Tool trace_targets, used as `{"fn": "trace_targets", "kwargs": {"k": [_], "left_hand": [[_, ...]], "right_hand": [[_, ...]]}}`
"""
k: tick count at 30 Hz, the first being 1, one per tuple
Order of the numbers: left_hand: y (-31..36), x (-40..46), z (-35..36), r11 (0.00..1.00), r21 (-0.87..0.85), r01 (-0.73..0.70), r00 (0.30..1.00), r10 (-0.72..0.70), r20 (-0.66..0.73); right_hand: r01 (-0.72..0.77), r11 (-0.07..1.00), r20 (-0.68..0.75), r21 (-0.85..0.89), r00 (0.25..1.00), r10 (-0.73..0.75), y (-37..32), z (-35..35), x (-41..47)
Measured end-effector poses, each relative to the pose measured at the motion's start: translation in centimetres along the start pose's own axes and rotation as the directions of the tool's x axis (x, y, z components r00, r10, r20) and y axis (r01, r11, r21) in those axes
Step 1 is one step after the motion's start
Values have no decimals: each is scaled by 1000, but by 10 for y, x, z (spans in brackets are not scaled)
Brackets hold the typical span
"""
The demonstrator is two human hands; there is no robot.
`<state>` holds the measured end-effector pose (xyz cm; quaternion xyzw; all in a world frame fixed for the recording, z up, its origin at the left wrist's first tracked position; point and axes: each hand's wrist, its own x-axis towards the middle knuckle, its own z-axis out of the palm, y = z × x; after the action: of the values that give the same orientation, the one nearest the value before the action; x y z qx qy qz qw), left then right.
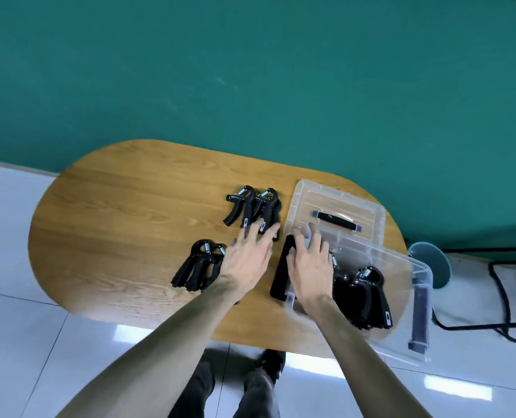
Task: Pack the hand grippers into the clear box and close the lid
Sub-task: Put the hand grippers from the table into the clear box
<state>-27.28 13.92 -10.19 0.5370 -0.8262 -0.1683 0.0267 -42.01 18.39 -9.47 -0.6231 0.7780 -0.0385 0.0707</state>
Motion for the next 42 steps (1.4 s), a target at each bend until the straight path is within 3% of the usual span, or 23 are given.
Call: {"fn": "trace_targets", "kwargs": {"k": [4, 11, 24, 29, 34, 42], "left_hand": [[-52, -7, -11, 995, 9, 98, 995, -98, 32], [-114, -31, 6, 965, -17, 261, 938, -249, 242], [-169, -15, 79, 957, -19, 288, 852, -247, 462], [-176, -12, 110, 954, -60, 292, 867, -238, 437], [-174, -17, 129, 958, -58, 280, 912, -246, 328], [-176, -20, 132, 958, -84, 273, 924, -236, 301]], "right_hand": [[0, 1000, 31, -3, 1000, 0, -47, 7, 12], [48, 998, 113, -44, 993, -43, -93, 34, 22], [62, 996, 264, -69, 964, -41, -115, 120, 90], [31, 997, 235, -71, 972, -13, -121, 150, 134], [2, 999, 153, -53, 988, 6, -131, 182, 170], [-54, 993, 178, -107, 981, 72, -136, 215, 185]]}}
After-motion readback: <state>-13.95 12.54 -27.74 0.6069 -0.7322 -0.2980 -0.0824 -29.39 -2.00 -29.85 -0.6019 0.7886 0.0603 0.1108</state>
